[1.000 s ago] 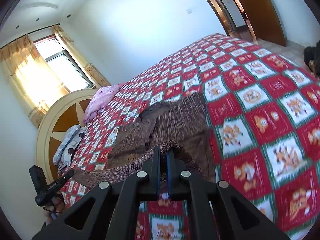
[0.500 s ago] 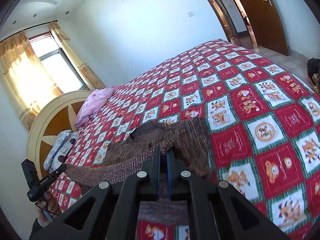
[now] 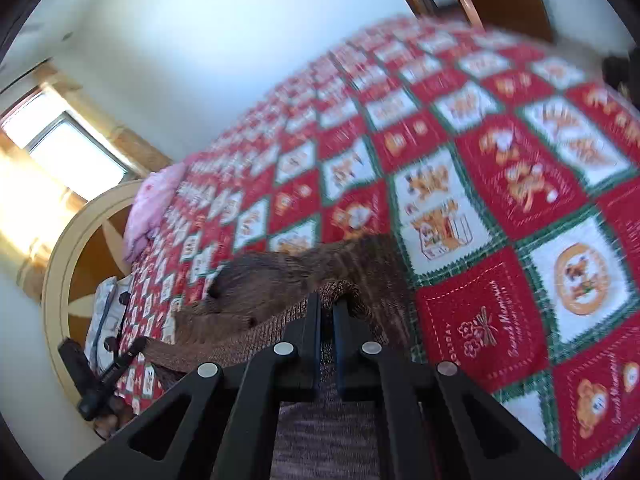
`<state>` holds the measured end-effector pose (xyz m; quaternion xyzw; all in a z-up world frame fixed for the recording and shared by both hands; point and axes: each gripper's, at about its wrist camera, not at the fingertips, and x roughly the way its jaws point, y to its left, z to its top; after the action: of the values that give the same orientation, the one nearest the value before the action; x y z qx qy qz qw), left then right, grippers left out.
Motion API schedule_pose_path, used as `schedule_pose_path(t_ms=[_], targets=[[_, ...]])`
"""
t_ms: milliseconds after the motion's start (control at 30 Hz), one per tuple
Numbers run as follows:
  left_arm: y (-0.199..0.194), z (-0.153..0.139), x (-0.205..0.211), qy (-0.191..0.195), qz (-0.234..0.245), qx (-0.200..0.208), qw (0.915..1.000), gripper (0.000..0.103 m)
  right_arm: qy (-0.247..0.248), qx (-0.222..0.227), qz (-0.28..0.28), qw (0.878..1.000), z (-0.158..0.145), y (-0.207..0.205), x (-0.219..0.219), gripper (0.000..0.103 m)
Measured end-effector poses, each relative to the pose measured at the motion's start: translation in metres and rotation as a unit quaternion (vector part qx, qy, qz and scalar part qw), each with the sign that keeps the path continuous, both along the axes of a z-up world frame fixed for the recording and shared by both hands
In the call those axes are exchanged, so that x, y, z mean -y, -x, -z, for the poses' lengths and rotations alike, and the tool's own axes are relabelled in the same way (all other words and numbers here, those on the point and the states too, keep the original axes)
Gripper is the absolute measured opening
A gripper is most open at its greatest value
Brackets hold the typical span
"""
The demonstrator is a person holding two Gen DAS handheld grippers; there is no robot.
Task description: Fold small clothes
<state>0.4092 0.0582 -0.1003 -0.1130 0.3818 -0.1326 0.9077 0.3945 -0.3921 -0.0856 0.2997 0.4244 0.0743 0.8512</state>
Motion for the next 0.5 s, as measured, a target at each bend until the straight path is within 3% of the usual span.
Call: schedule_pose_path(t_ms=[100,167,233,267,333,433,500], targets=[[-0.031,0.021,0.000,-0.023,-0.036,-0.032,0.9986,0.009,-0.018,-0.036,0.004,0.999,0.019,-0.041,0.009,0.006],[-0.046,0.028,-0.007,-0.020,-0.070,-0.042,0.9965,0.013,0.002,-0.039,0.029,0.999,0.027,-0.064,0.017,0.016],[-0.052,0.032,-0.022,0.003,-0.107,-0.051,0.9930,0.010,0.028,-0.026,0.073,0.997,0.027,-0.071,0.026,0.058],[-0.049,0.034,-0.030,0.026,-0.112,-0.053,0.9920,0.011,0.031,-0.019,0.084,0.996,0.027,-0.069,0.029,0.061],[-0.038,0.035,-0.031,0.020,-0.104,-0.052,0.9930,0.012,0.041,-0.001,0.065,0.997,0.026,-0.057,0.023,0.061],[-0.011,0.032,-0.021,-0.046,-0.081,-0.027,0.9953,0.015,0.108,0.018,0.019,0.994,0.023,-0.036,-0.001,0.061],[0.003,0.029,-0.015,-0.068,-0.060,-0.007,0.9958,0.017,0.145,0.039,-0.026,0.988,0.020,-0.022,-0.022,0.060]])
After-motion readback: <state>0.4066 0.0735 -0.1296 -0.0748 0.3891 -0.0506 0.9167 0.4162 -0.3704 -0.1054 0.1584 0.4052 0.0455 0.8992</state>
